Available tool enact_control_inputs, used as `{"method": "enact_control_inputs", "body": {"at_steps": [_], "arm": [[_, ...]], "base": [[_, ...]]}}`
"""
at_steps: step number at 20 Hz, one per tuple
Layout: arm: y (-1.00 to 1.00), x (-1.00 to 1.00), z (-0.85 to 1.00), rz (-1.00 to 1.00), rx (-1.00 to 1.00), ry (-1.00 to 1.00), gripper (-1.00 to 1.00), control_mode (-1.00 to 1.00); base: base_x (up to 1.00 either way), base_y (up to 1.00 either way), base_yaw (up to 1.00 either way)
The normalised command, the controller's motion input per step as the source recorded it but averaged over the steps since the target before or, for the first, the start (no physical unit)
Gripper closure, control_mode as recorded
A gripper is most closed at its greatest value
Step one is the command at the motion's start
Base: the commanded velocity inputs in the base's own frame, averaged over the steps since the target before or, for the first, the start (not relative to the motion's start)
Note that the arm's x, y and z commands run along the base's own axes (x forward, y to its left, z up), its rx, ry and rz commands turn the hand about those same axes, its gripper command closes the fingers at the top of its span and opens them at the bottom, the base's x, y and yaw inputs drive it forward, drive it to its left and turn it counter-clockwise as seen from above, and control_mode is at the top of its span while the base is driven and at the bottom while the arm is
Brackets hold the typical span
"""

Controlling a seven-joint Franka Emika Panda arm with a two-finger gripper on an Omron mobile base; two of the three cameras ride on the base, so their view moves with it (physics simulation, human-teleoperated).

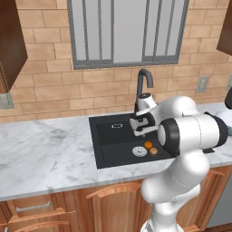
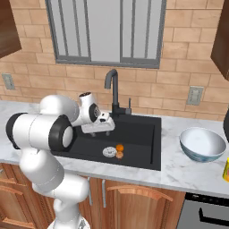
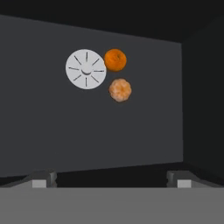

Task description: Remove the tangerine and tangerine from the sink. Then move the bowl and cup from the counter to the sink for washing.

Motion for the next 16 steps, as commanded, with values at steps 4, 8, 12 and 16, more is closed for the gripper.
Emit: {"method": "enact_control_inputs", "body": {"at_steps": [4, 8, 12, 16], "arm": [[-0.01, 0.0, -0.13, 0.0, 0.0, -0.02, -1.0, -1.0], [0.0, 0.0, -0.15, 0.0, 0.0, -0.05, -1.0, -1.0], [-0.04, 0.0, -0.15, 0.0, -0.01, -0.04, -1.0, -1.0], [-0.09, 0.0, -0.14, 0.0, -0.02, -0.03, -1.0, -1.0]], "base": [[0.0, 0.0, 0.0], [0.0, 0.0, 0.0], [0.0, 0.0, 0.0], [0.0, 0.0, 0.0]]}}
